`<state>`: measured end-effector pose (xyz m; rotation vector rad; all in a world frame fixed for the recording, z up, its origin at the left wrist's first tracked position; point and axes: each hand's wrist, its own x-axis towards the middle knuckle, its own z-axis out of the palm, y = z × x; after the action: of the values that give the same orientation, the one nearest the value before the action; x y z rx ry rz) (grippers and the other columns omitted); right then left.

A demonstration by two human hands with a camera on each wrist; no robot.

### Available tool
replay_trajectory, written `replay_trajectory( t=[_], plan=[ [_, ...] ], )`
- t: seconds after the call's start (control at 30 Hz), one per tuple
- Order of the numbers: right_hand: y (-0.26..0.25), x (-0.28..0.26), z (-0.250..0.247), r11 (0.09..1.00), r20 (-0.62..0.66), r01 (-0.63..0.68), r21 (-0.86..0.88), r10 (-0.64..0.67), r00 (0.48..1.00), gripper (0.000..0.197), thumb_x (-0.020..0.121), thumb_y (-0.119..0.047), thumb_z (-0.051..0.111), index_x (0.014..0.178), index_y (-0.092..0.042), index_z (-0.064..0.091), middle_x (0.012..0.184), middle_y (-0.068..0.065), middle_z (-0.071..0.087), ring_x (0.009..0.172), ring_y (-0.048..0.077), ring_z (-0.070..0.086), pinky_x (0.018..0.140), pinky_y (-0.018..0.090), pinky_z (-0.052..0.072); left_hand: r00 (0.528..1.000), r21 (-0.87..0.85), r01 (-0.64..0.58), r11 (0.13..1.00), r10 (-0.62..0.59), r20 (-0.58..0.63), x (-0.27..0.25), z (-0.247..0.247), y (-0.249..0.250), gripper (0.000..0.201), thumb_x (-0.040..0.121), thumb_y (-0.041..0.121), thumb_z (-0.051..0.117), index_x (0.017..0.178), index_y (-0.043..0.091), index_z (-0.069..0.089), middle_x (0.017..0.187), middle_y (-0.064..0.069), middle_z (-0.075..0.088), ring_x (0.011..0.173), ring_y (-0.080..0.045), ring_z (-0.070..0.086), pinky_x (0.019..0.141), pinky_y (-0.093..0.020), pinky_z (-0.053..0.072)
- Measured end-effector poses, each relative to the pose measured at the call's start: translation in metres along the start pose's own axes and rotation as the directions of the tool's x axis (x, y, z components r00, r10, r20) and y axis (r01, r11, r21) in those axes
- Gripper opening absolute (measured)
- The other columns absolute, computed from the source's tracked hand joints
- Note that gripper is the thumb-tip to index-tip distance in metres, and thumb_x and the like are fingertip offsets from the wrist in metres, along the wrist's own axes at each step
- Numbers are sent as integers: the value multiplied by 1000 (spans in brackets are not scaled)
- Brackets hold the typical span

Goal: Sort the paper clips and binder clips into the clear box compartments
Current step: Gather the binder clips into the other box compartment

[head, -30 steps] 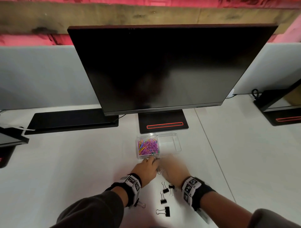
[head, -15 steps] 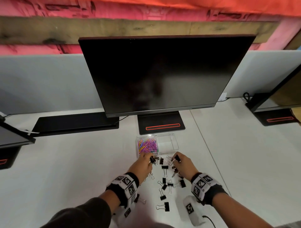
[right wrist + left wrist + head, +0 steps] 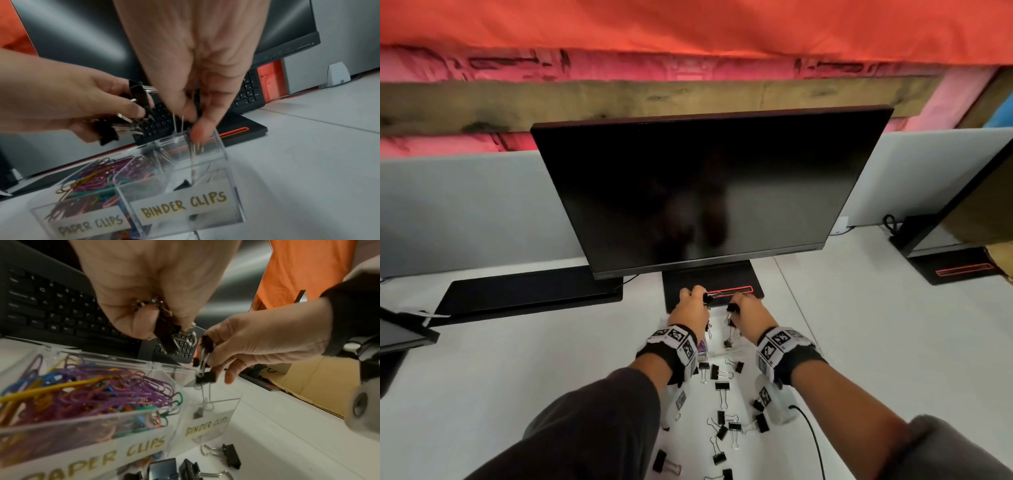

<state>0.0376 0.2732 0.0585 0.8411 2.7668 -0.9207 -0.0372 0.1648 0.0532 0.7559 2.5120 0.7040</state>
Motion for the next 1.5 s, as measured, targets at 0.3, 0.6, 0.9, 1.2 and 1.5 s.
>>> replay_trajectory(
  t=[0.3, 0.6, 0.9, 1.2, 1.5],
  plan=[
    [39, -19, -13, 995, -87, -55, 82, 62, 994, 20, 84, 2, 39, 79, -14, 50, 75, 7, 57, 69, 23, 54, 66, 28, 43, 980, 64, -176, 982, 168, 108, 7, 23, 11, 28, 94, 8, 42, 121, 13, 47, 121, -14, 43, 69, -27, 50, 70, -36, 48],
    [68, -87, 18, 969, 79, -247, 13, 245, 966, 35, 88, -28, 52, 117, -8, 51, 114, 11, 57, 89, 20, 53, 78, 29, 44, 957, 144, -236, 961, 204, 208, -7, 17, 13, 42, 93, 30, 50, 135, 24, 45, 138, -4, 48, 118, -23, 55, 100, -35, 46],
    [97, -168, 99, 870, 170, 145, -471, -72, 983, 115, 62, -92, 19, 147, -19, -6, 157, 10, -15, 145, 33, -8, 113, 40, -3, 823, 316, -505, 803, 338, 456, -114, 17, -90, 65, 79, 53, 36, 139, 28, 35, 145, 1, 37, 133, -17, 36, 112, -37, 33],
    [80, -130, 129, 877, 85, 201, -437, -182, 980, 106, 70, -85, 20, 147, -15, -1, 157, 14, -13, 143, 31, -19, 111, 46, 1, 850, 466, -507, 725, 331, 410, -121, 63, -157, 102, 71, 67, 32, 148, 15, -10, 133, -1, 47, 136, -26, 20, 115, -33, 22],
    [63, -83, 115, 897, 70, 155, -415, -139, 988, 111, 66, -87, 11, 146, -12, 1, 130, 12, 60, 116, 31, 60, 87, 46, 52, 869, 390, -494, 777, 423, 257, -82, 75, -128, 93, 78, 76, 0, 148, 15, -6, 140, -10, 40, 129, -26, 38, 111, -36, 33]
  ],
)
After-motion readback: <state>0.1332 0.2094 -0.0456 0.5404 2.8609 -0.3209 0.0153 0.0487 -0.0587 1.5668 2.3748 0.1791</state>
